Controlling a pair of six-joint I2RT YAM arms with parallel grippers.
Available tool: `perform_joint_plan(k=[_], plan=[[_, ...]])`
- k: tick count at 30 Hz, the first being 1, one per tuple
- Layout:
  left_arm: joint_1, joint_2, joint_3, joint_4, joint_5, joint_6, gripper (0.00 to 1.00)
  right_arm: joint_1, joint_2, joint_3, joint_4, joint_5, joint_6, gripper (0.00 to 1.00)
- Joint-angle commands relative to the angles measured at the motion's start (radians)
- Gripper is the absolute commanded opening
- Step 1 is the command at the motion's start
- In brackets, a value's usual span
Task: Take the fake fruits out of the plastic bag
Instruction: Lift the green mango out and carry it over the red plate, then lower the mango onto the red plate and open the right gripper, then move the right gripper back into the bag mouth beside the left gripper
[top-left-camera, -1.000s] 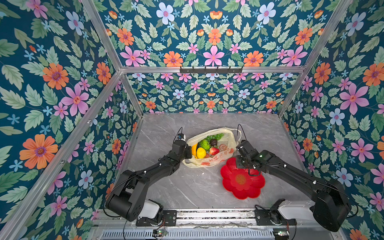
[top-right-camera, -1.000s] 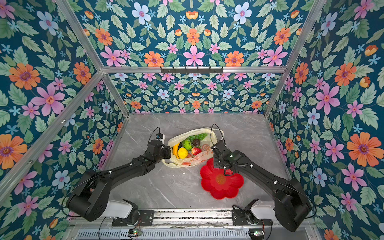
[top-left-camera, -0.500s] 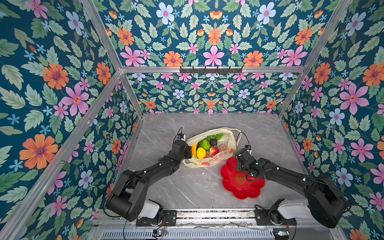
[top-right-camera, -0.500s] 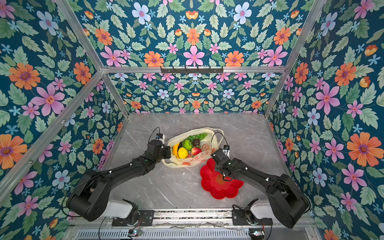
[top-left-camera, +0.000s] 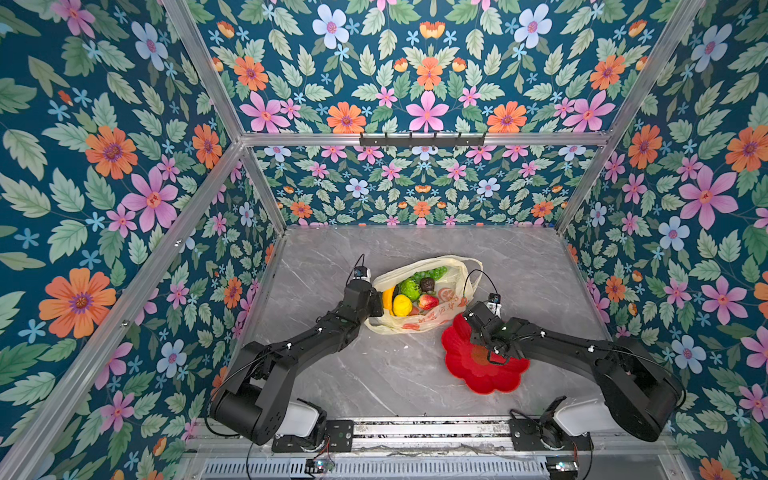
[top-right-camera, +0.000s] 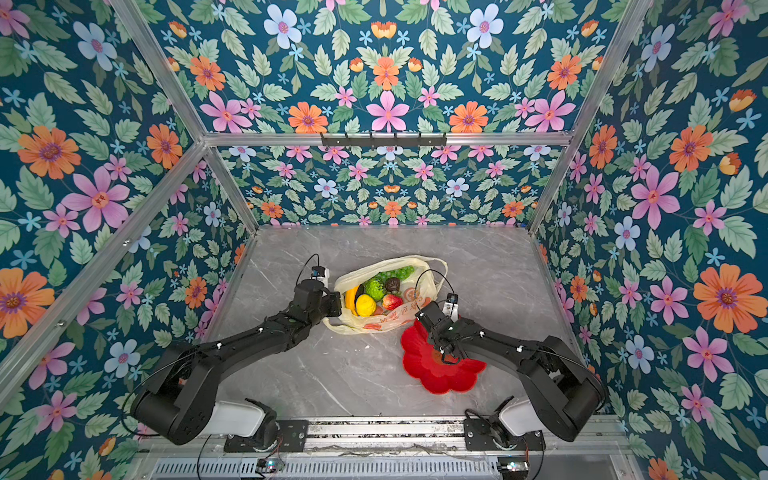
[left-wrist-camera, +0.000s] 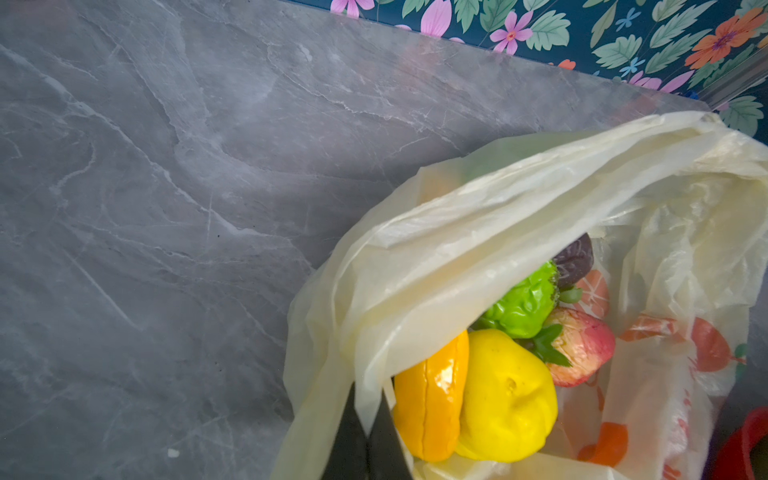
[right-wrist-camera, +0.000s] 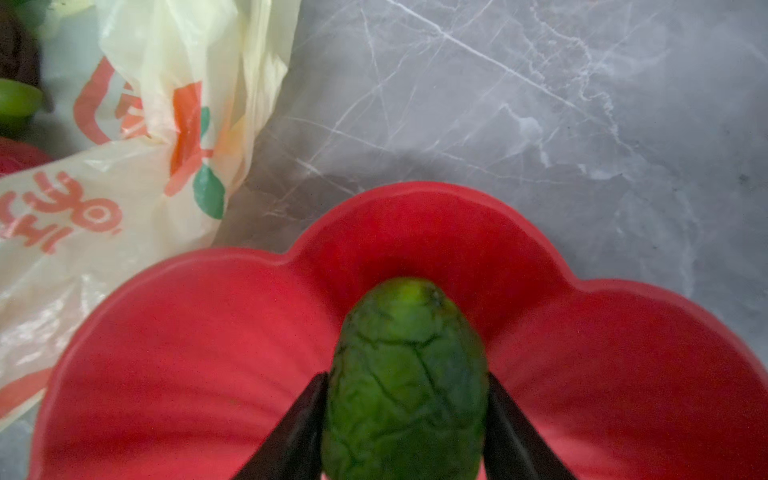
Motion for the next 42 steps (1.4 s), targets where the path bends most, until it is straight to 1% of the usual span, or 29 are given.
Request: perform_joint_plan(k=[1, 8, 15, 21, 26, 29, 33, 36, 39, 42], plan=[[0.000, -0.003, -0.001, 0.002, -0.009, 0.007, 0.04, 0.003, -0.001, 0.000, -0.013, 0.021, 0.030, 0.59], [0.000, -0.002, -0.001, 0.002, -0.007, 0.005, 0.04, 0.006, -0.018, 0.002, -0.026, 0.026, 0.036, 0.66], [0.000, -0.004, -0.001, 0.002, -0.008, 0.006, 0.04, 0.007, -0.024, 0.011, -0.051, 0.034, 0.037, 0.70], [0.000, -0.004, -0.001, 0.002, -0.009, 0.005, 0.04, 0.007, -0.055, 0.024, -0.090, 0.054, 0.028, 0.77], [0.000, -0.003, -0.001, 0.002, -0.007, 0.006, 0.04, 0.007, -0.113, 0.093, -0.183, 0.056, -0.012, 0.77], [0.000, -0.001, 0.000, 0.002, -0.007, 0.006, 0.04, 0.007, -0.140, 0.151, -0.178, -0.008, -0.084, 0.76], [0.000, -0.003, 0.000, 0.000, -0.007, 0.006, 0.04, 0.007, -0.115, 0.253, -0.148, -0.093, -0.164, 0.74], [0.000, -0.005, -0.001, 0.002, -0.009, 0.006, 0.04, 0.007, -0.059, 0.326, -0.102, -0.157, -0.203, 0.73], [0.000, -0.005, -0.002, 0.000, -0.012, 0.006, 0.04, 0.007, 0.017, 0.384, -0.032, -0.251, -0.243, 0.70], [0.000, -0.003, -0.003, 0.001, -0.013, 0.005, 0.04, 0.007, 0.112, 0.465, -0.003, -0.339, -0.286, 0.68]])
